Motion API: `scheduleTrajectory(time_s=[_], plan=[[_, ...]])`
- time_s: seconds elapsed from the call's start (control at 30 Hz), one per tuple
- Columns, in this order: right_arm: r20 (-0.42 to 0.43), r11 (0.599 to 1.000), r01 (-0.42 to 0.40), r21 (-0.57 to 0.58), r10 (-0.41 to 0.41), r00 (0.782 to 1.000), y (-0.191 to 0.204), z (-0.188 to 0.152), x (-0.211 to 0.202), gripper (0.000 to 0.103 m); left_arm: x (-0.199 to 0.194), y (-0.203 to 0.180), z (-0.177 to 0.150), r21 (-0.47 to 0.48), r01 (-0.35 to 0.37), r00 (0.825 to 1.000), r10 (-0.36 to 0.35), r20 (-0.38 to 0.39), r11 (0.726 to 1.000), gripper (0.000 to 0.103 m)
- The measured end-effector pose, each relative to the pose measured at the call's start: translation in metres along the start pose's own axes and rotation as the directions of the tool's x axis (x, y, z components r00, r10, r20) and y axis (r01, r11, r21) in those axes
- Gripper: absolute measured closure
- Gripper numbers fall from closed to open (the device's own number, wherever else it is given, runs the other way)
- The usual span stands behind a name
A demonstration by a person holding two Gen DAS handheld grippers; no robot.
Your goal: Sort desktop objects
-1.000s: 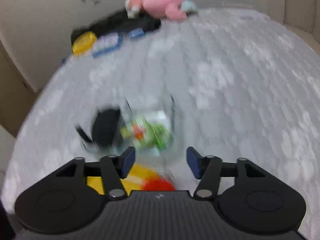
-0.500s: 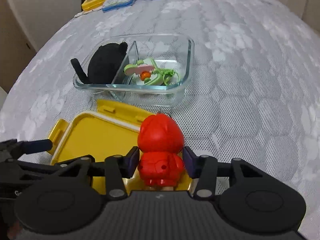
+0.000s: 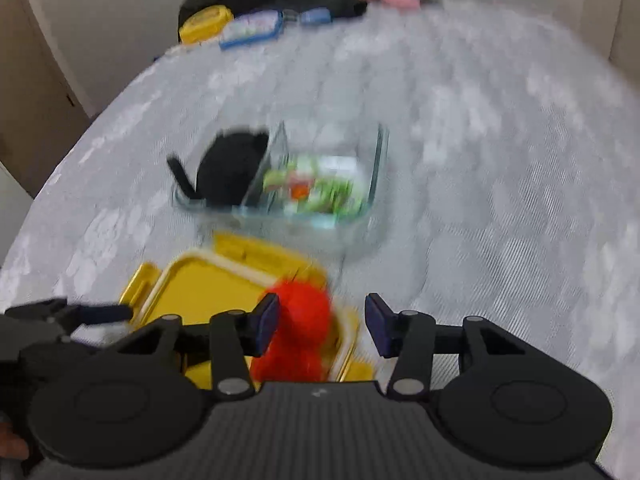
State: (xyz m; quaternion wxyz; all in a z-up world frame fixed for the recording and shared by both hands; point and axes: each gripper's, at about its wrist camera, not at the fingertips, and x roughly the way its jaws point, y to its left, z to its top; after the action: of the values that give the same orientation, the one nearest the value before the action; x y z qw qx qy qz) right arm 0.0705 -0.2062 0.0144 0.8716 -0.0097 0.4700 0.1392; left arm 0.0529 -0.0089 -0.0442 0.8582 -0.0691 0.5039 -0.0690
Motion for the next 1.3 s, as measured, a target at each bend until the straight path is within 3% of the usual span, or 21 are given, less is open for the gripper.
scheduleTrajectory(time_s=[0.13,0.2,0.37,0.47,0.6,0.8,0.9,1.0,1.3], plan=[[0.118,0.995,0.075,-0.064,-0.067,0.991,0.013,0.023,-0.006,0.054,0.0,-0.001,0.001,-0.001,0.006,1.0,-0.006,-0.003,1.0,0.0],[0.135,0.992,0.092,-0.087,-0.08,0.988,0.022,0.038,0.003,0.06,0.002,-0.002,0.001,0.003,0.006,1.0,-0.006,-0.007,1.0,0.0],[0.072,0.994,0.085,-0.072,-0.08,0.994,0.039,0.069,0.048,0.062,0.003,0.001,0.002,-0.012,0.017,1.0,-0.018,-0.007,1.0,0.0],[0.039,0.992,0.102,-0.073,-0.1,0.994,0.047,0.074,0.072,0.062,0.005,0.003,0.003,-0.02,0.026,1.0,-0.026,-0.009,0.999,0.0],[-0.042,0.997,0.064,-0.035,-0.066,0.997,0.05,0.074,0.097,0.063,0.008,0.002,0.003,-0.014,0.023,1.0,-0.023,-0.012,1.0,0.0],[-0.028,0.991,0.13,0.028,-0.129,0.991,0.041,0.073,0.111,0.066,0.008,0.001,0.003,-0.009,0.022,1.0,-0.022,-0.011,1.0,0.0],[-0.077,0.993,0.105,0.054,-0.101,0.992,0.035,0.074,0.111,0.065,0.009,0.002,0.004,-0.014,0.026,1.0,-0.026,-0.006,1.0,0.0],[-0.118,0.997,0.02,0.072,-0.011,0.993,0.03,0.072,0.105,0.067,0.009,0.002,0.005,-0.006,0.02,1.0,-0.02,-0.002,1.0,0.0],[0.041,0.988,0.007,0.156,-0.014,0.999,-0.007,0.047,0.019,0.059,0.005,0.007,0.007,-0.023,0.018,1.0,-0.018,0.019,1.0,0.0]])
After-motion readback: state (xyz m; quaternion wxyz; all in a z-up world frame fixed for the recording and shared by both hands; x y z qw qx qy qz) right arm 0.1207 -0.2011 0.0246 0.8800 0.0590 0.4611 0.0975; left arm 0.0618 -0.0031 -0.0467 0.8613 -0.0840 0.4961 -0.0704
